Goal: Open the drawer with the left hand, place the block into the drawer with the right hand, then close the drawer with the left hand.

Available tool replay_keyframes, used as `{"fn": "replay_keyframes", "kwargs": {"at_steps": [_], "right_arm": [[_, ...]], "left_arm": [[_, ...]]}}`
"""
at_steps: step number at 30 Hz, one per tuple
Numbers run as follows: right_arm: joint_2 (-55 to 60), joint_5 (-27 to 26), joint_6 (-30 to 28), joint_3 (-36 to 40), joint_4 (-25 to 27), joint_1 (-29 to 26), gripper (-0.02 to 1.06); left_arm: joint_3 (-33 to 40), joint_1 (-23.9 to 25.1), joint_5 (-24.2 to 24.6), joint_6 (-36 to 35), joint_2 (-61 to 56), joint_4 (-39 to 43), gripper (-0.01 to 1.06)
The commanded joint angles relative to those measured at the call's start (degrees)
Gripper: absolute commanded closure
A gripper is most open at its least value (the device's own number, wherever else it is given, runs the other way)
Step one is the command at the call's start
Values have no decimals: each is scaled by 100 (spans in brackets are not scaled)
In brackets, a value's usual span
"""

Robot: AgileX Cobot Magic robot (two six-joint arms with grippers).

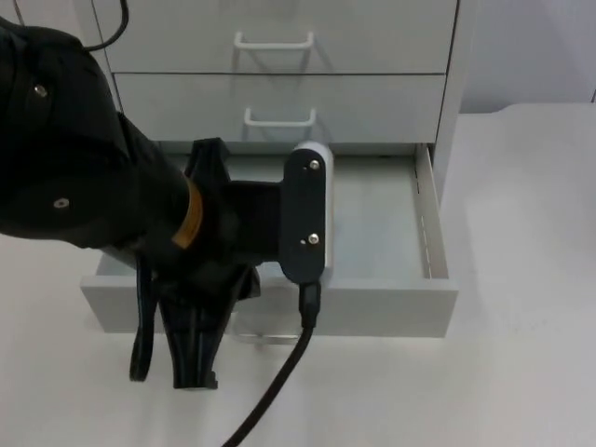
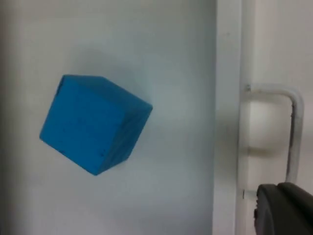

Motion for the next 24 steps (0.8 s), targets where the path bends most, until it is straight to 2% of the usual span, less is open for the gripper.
{"fn": "replay_keyframes", "kwargs": {"at_steps": [1,8,11,16,24], "right_arm": [[-46,0,-5,30,-26,-13,0],[-46,-23,-18,30,-24,-13,0],[-46,-23,-18,30,-39,-13,0],[-46,-66,-18,30,-39,-13,0],[-46,-98,-18,30,-39,-13,0]], "left_arm": [[1,16,-122,-229,3,-89,105],[1,16,175,-252,3,-67,105],[1,1,175,-252,3,-97,105],[1,-293,188,-252,106,-95,105],[11,-335,128,-264,340,-73,105]]}}
